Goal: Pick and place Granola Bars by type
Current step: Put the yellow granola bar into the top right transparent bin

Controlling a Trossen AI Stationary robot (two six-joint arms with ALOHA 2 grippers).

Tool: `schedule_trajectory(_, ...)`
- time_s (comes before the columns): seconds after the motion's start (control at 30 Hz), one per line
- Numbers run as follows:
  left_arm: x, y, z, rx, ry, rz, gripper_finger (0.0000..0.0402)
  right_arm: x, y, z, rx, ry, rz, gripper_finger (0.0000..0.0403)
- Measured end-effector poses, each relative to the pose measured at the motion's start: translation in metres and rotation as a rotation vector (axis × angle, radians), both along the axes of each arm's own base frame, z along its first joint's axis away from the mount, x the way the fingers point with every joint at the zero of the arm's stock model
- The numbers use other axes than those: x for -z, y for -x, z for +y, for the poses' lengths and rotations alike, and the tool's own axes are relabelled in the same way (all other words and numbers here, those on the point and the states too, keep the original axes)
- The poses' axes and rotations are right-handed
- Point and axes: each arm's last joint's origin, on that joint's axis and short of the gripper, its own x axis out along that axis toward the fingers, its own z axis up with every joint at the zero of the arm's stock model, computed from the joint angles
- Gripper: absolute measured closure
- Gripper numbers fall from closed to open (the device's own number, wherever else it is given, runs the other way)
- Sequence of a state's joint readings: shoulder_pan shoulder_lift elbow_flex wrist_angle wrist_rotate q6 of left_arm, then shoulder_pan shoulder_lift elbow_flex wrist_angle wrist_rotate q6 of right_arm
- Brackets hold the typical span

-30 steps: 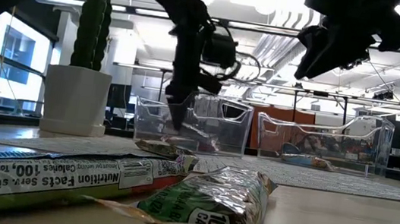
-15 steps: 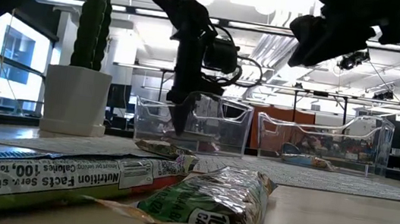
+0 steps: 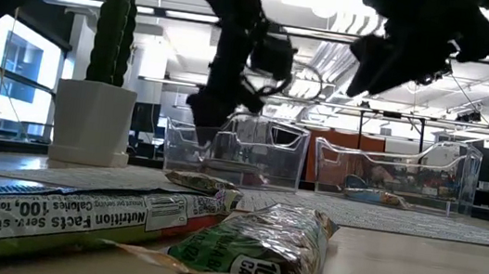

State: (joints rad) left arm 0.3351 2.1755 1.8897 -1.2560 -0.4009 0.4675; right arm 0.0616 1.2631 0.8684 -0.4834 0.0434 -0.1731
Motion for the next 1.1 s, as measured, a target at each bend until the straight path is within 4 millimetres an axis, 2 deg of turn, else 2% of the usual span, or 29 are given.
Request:
schedule_trajectory(0.17,-0.035,-0.007,-0.014,0.029,-0.002,-0.035,0.0177,0.015,0.001,0.002,0.069,-0.051,0.126,0.0203)
schedule_trajectory(0.27,-0.056,-0.013,-0.016,0.019,0.001,-0.129,0.0177,0.020,0.011,0.008,0.143,-0.105,0.241,0.0209)
schedule_trajectory(0.37,-0.077,-0.016,-0.015,0.017,-0.006,-0.216,0.0176,0.024,0.024,0.015,0.292,-0.228,0.378,0.0210)
schedule_trajectory(0.47,-0.093,-0.018,-0.015,-0.014,-0.023,-0.291,0.0176,0.027,0.035,0.026,0.424,-0.380,0.523,0.0210)
schedule_trajectory(0.53,-0.101,-0.018,-0.014,-0.044,-0.030,-0.334,0.0176,0.029,0.042,0.035,0.501,-0.414,0.600,0.0210)
schedule_trajectory(0.73,-0.105,-0.016,-0.016,-0.080,-0.006,-0.350,0.0176,0.029,0.057,0.060,0.588,-0.453,0.731,0.0210)
schedule_trajectory(0.93,-0.104,-0.014,-0.017,-0.167,0.021,-0.355,0.0176,0.034,0.057,0.071,0.788,-0.518,0.751,0.0210)
schedule_trajectory(1.1,-0.103,-0.011,-0.019,-0.247,0.039,-0.351,0.0176,0.046,0.055,0.079,0.967,-0.516,0.807,0.0210)
